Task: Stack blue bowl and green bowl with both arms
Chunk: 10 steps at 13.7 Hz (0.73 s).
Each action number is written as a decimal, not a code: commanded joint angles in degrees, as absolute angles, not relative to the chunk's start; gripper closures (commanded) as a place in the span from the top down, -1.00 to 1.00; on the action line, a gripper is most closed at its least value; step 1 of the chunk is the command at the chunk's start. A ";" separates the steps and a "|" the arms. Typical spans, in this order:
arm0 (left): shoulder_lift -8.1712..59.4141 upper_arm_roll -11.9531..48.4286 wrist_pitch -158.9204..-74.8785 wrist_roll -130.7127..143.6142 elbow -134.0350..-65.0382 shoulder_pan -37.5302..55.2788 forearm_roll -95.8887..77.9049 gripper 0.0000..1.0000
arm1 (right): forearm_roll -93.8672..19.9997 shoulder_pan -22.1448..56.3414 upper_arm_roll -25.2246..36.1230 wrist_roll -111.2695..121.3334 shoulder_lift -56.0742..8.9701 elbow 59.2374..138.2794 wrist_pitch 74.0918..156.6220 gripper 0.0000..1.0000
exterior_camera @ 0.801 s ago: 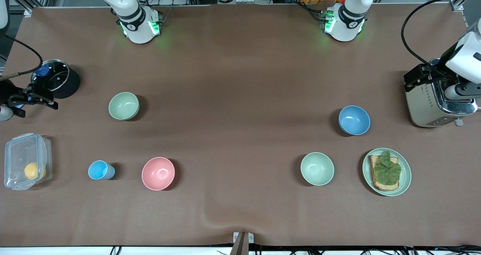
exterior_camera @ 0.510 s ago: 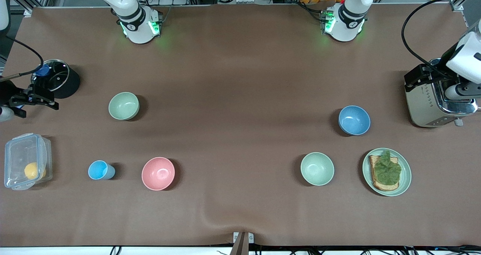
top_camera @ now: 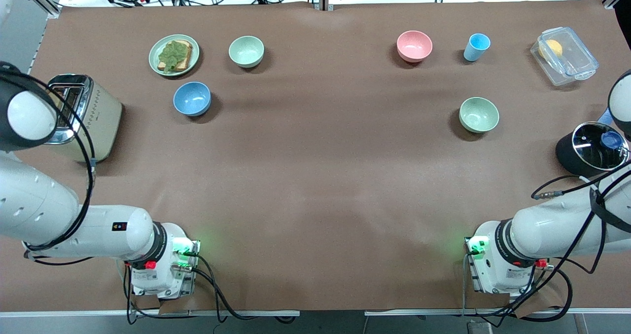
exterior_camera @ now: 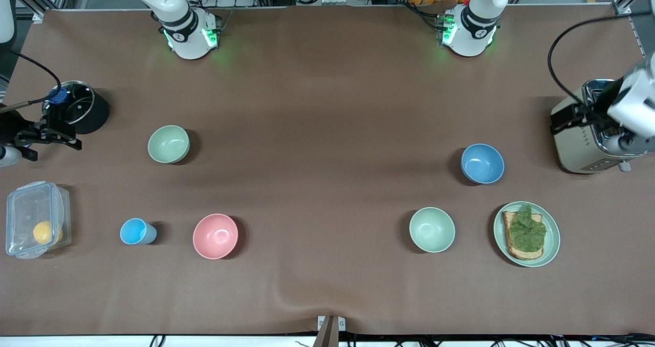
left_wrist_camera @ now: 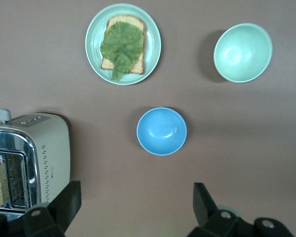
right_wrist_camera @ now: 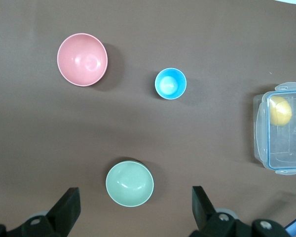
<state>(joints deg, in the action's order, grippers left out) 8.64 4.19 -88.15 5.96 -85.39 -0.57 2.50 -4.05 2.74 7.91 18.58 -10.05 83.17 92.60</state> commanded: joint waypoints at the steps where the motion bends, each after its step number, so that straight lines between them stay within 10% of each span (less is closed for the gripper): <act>1: 9.76 4.22 -93.21 4.83 -90.84 -1.05 1.84 1.00 | -4.57 2.20 7.91 18.02 -11.94 82.35 92.02 1.00; 10: 6.77 4.83 -128.82 5.80 -122.76 -6.59 2.02 1.00 | -4.22 3.77 7.91 18.63 -21.08 82.18 93.25 1.00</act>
